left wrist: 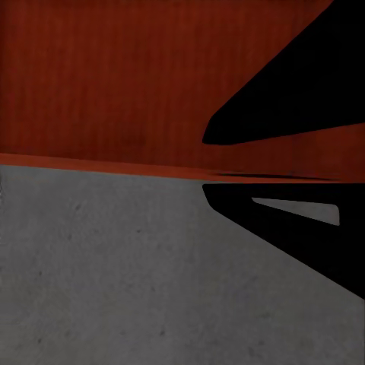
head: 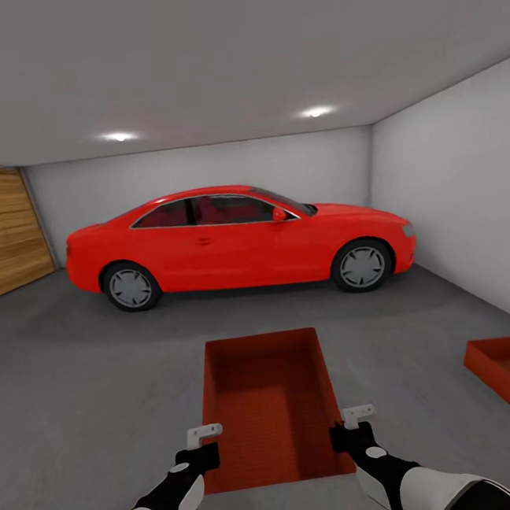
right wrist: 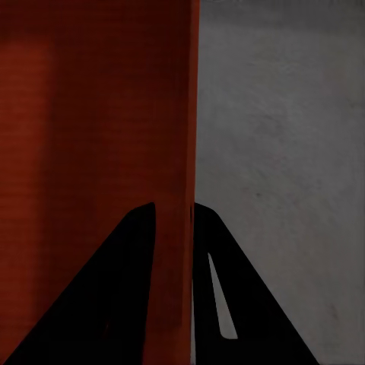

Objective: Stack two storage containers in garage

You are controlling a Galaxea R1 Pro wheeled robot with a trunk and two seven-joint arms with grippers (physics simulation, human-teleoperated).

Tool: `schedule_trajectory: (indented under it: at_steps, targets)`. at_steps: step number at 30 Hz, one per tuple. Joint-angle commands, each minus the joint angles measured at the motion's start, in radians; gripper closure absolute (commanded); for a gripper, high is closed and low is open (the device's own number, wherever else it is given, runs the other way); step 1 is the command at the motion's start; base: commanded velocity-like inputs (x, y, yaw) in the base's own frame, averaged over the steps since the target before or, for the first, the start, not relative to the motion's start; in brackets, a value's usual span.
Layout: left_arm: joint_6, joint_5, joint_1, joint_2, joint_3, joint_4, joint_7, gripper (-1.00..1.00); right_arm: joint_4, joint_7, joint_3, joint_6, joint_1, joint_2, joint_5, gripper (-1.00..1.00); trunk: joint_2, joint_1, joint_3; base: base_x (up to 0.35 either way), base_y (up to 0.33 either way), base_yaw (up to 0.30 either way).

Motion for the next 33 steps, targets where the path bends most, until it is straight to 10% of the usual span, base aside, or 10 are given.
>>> schedule_trajectory:
  at_steps: [1,33]
  targets:
    - [-0.016,-0.007,-0.001,0.011,0.016,-0.002,0.022,1.00,0.001,0.001,-0.082,0.000,-0.001,0.001,0.010,1.00,-0.001,0.001,-0.002,0.322,0.000,0.000]
    - [-0.016,-0.007,-0.001,0.011,0.016,-0.004,0.021,1.00,0.001,0.004,-0.082,-0.001,-0.001,0.001,0.010,1.00,-0.001,0.001,-0.002,0.322,0.000,-0.182]
